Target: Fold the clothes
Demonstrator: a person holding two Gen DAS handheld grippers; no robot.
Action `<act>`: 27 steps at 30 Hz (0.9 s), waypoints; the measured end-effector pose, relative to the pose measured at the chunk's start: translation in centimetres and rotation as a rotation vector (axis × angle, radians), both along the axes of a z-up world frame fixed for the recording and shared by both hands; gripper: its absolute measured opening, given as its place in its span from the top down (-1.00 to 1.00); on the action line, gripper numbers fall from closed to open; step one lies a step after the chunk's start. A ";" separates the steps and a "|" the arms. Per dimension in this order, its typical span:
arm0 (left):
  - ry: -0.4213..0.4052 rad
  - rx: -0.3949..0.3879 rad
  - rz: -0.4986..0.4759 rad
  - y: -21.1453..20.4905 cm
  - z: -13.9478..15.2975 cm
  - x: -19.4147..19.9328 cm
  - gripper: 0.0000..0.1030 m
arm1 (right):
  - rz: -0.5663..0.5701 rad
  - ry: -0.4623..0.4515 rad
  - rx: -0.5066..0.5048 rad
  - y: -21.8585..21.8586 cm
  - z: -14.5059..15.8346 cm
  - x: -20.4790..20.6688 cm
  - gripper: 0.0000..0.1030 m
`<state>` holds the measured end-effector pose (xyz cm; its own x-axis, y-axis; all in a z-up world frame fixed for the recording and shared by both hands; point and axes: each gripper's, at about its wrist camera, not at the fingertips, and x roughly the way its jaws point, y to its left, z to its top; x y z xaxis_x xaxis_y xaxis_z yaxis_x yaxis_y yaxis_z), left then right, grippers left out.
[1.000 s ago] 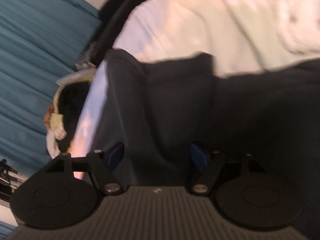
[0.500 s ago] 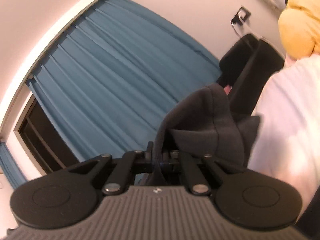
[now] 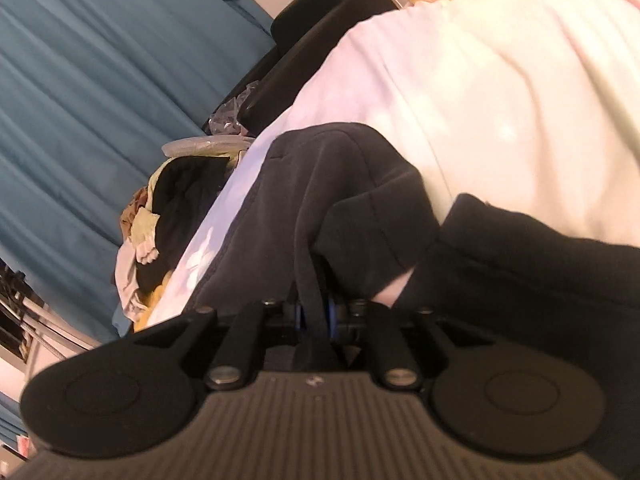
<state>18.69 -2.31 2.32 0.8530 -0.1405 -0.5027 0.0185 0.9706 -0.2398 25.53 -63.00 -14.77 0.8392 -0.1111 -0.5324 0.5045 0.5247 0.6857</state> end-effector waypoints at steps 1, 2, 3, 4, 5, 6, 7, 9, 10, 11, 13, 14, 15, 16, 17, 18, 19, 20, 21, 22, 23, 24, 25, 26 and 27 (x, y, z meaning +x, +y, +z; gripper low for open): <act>0.009 0.037 0.051 2.5 0.7 1.2 -0.65 | -0.007 -0.011 0.026 -0.3 -0.1 0.1 0.73; 0.033 0.068 0.092 5.1 1.0 2.6 -0.65 | -0.014 -0.021 0.050 -0.7 -0.3 0.2 0.73; 0.063 0.097 0.130 7.7 1.2 4.0 -0.64 | -0.019 -0.028 0.066 -0.9 -0.4 0.4 0.73; 0.084 0.117 0.166 10.2 1.1 5.3 -0.62 | -0.024 -0.035 0.077 -1.0 -0.6 0.5 0.73; 0.102 0.134 0.200 12.7 0.9 6.4 -0.62 | -0.030 -0.042 0.088 -1.1 -0.7 0.5 0.72; 0.129 0.162 0.222 14.8 0.5 7.5 -0.62 | -0.037 -0.054 0.087 -1.2 -0.4 0.2 0.72; 0.158 0.186 0.243 16.5 0.0 8.7 -0.61 | -0.044 -0.067 0.076 -1.2 -0.1 0.2 0.72; 0.215 0.177 0.265 19.6 -1.3 10.7 -0.57 | -0.048 -0.077 0.044 -1.1 0.7 0.2 0.72; 0.238 0.157 0.272 20.8 -1.8 11.4 -0.56 | -0.049 -0.077 0.031 -1.1 0.9 0.2 0.71; 0.256 0.114 0.252 22.0 -2.2 12.1 -0.56 | -0.050 -0.075 0.029 -0.9 0.9 0.1 0.71; 0.281 0.000 0.182 23.8 -2.8 12.8 -0.57 | -0.055 -0.072 0.030 -0.8 0.9 -0.1 0.70; 0.293 -0.033 0.149 24.3 -2.9 13.0 -0.57 | -0.059 -0.070 0.032 -0.7 0.8 -0.1 0.69; 0.305 -0.057 0.119 24.7 -3.0 13.2 -0.56 | -0.062 -0.068 0.030 -0.7 0.8 0.0 0.69; 0.316 -0.081 0.088 25.1 -3.1 13.5 -0.54 | -0.065 -0.067 0.027 -0.6 0.8 -0.1 0.69; 0.312 -0.104 0.044 25.5 -2.9 13.3 -0.52 | -0.068 -0.065 0.026 -0.4 0.8 -0.3 0.69; 0.303 -0.128 -0.005 25.9 -2.7 13.0 -0.47 | -0.072 -0.065 0.027 -0.4 0.8 -0.3 0.69; 0.293 -0.152 -0.052 26.3 -2.7 12.8 -0.47 | -0.075 -0.064 0.029 -0.3 0.8 -0.4 0.69; 0.288 -0.176 -0.093 26.7 -2.7 12.5 -0.47 | -0.077 -0.063 0.031 -0.3 0.8 -0.5 0.69; 0.298 -0.218 -0.139 27.1 -3.0 12.1 -0.41 | -0.077 -0.062 0.029 -0.2 0.8 -0.5 0.69; 0.311 -0.267 -0.187 27.4 -3.4 11.7 -0.33 | -0.076 -0.061 0.029 -0.2 0.7 -0.5 0.69; 0.325 -0.315 -0.235 27.7 -3.7 11.3 -0.31 | -0.075 -0.059 0.028 -0.2 0.7 -0.5 0.69; 0.331 -0.336 -0.275 27.6 -4.1 11.0 -0.31 | -0.074 -0.058 0.027 -0.1 0.6 -0.4 0.69; 0.328 -0.322 -0.283 27.3 -4.5 11.0 -0.32 | -0.072 -0.058 0.021 -0.1 0.6 -0.4 0.69; 0.334 -0.302 -0.258 27.0 -5.0 11.4 -0.31 | -0.070 -0.060 0.019 -0.1 0.6 -0.3 0.69; 0.344 -0.282 -0.226 26.7 -5.6 11.8 -0.31 | -0.072 -0.062 0.022 -0.2 0.5 -0.4 0.69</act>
